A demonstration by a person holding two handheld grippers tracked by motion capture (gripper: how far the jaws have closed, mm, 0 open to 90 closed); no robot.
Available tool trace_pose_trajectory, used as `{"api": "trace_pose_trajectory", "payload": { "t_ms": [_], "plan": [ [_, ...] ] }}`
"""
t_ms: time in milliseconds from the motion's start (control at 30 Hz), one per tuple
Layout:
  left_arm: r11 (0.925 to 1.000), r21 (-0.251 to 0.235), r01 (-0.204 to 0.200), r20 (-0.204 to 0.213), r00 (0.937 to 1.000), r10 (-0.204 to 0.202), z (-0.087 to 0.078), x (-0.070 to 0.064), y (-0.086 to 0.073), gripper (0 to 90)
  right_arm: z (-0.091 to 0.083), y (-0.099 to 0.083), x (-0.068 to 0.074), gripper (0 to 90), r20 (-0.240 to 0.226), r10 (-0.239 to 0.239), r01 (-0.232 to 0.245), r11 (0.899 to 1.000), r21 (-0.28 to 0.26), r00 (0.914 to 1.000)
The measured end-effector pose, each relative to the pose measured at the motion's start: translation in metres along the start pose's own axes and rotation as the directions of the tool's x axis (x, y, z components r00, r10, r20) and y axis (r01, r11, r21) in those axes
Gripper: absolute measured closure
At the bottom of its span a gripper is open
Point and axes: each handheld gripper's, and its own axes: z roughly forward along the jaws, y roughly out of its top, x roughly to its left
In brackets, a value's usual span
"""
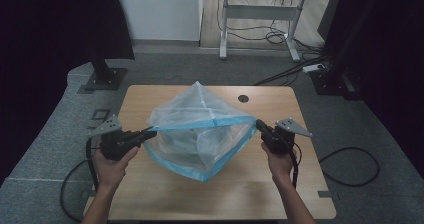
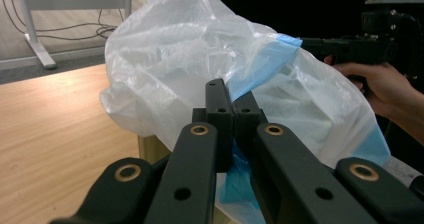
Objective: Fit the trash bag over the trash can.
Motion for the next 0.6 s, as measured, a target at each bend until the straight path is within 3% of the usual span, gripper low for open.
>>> {"api": "trace_pose_trajectory", "payload": {
  "t_ms": [100, 200, 400, 500, 600],
  "plan": [
    [0.9999, 0.008, -0.007, 0.001, 1.0, 0.007, 0.003, 0.0, 0.005, 89.0, -0.002, 0.001, 0.001, 89.0, -0.012, -0.006, 0.006, 1.0, -0.017, 0.9999],
    [0.9999, 0.015, -0.006, -0.002, 1.0, 0.006, 0.007, 0.0, 0.009, 89.0, -0.007, 0.003, 0.005, 75.4, -0.032, -0.038, 0.036, 0.997, -0.063, 0.9988],
    [0.9999, 0.012, 0.012, -0.004, 0.9999, -0.012, 0.013, 0.006, 0.017, 89.0, -0.015, 0.013, 0.014, 57.7, -0.054, -0.132, 0.126, 0.986, -0.107, 0.9898],
    [0.9998, 0.013, 0.017, -0.004, 0.9998, -0.017, 0.014, 0.009, 0.018, 89.0, -0.015, 0.018, 0.015, 56.7, -0.067, -0.153, 0.145, 0.984, -0.105, 0.986],
    [0.9996, 0.01, 0.025, -0.006, 0.9997, -0.025, 0.015, 0.011, 0.019, 89.0, -0.013, 0.021, 0.016, 55.3, -0.114, -0.17, 0.159, 0.982, -0.098, 0.9789]
  ]
}}
